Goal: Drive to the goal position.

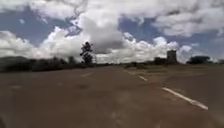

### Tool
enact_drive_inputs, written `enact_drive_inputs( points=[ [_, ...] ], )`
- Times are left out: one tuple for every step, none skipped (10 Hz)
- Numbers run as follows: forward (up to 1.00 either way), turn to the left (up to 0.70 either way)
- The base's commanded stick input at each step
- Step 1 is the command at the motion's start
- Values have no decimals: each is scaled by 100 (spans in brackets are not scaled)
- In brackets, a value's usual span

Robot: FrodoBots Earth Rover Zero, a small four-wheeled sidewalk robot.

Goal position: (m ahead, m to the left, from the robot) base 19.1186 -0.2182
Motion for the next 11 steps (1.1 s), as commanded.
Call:
enact_drive_inputs(
  points=[
    [100, 0],
    [100, 0],
    [100, 0],
    [100, 0],
    [100, 0],
    [100, 0],
    [100, 0],
    [100, 0],
    [100, 0],
    [100, 0],
    [100, 0]
  ],
)
